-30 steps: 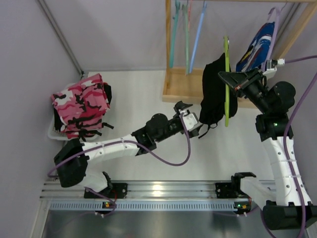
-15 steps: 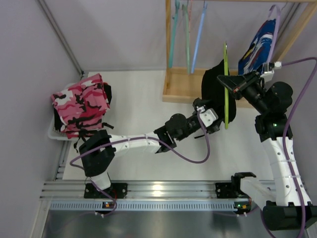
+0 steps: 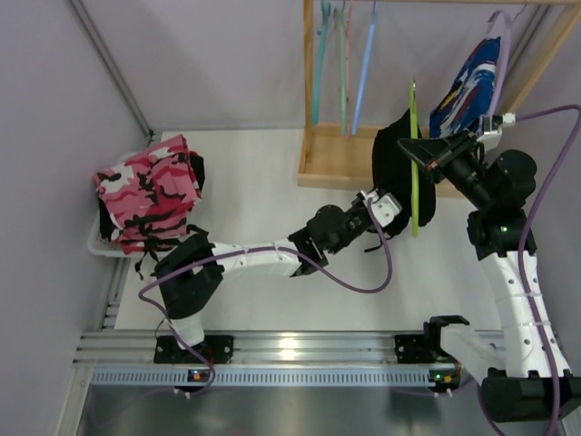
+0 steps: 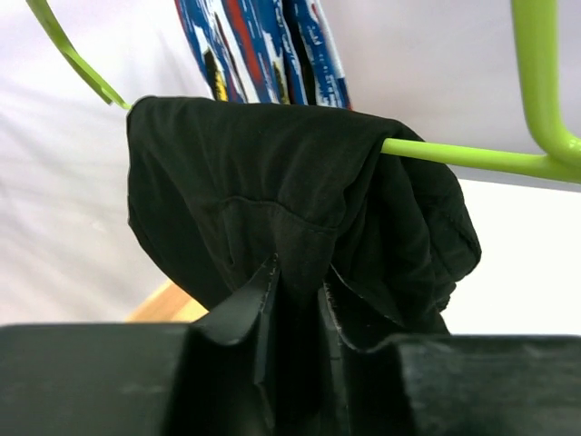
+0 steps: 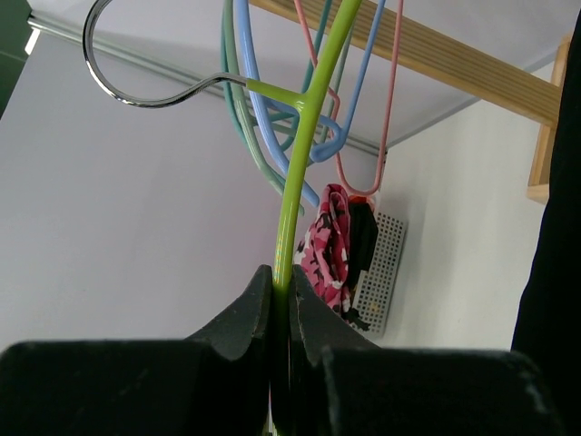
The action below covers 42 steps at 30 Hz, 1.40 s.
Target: Remove the trousers from the hanger
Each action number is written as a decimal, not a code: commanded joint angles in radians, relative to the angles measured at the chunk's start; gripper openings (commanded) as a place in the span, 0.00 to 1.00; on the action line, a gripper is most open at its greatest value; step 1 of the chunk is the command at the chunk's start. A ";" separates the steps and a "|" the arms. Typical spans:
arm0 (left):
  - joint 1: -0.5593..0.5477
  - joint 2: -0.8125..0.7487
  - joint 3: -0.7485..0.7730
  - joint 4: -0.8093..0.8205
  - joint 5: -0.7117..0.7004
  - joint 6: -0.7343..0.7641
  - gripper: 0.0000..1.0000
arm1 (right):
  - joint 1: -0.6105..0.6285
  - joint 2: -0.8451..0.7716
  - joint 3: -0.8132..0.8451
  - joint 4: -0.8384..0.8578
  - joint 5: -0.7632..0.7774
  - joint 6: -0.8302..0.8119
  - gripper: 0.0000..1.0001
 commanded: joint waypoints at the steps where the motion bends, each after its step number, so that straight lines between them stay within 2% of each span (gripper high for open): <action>1: 0.010 -0.051 -0.014 0.085 -0.015 0.036 0.20 | 0.011 -0.026 0.048 0.124 -0.034 0.011 0.00; 3: 0.014 -0.051 -0.014 0.085 -0.020 0.044 0.14 | 0.010 -0.028 0.047 0.128 -0.045 0.012 0.00; 4: 0.016 -0.053 -0.013 0.085 -0.027 0.045 0.05 | 0.013 -0.025 0.045 0.131 -0.051 0.012 0.00; 5: 0.017 -0.054 -0.007 0.085 -0.031 0.050 0.00 | 0.011 -0.023 0.042 0.128 -0.057 0.010 0.00; 11: 0.020 -0.114 0.010 0.077 -0.026 0.036 0.00 | -0.007 -0.006 0.010 0.107 -0.115 0.016 0.00; 21: 0.017 -0.271 0.098 -0.077 -0.035 -0.036 0.00 | -0.082 0.014 -0.096 0.190 -0.204 0.074 0.00; 32: 0.007 -0.300 0.231 -0.122 -0.014 -0.015 0.00 | -0.087 0.024 -0.154 0.199 -0.209 0.048 0.00; 42: 0.007 -0.332 0.138 -0.124 -0.046 -0.013 0.00 | -0.090 0.023 -0.099 0.220 -0.226 0.042 0.00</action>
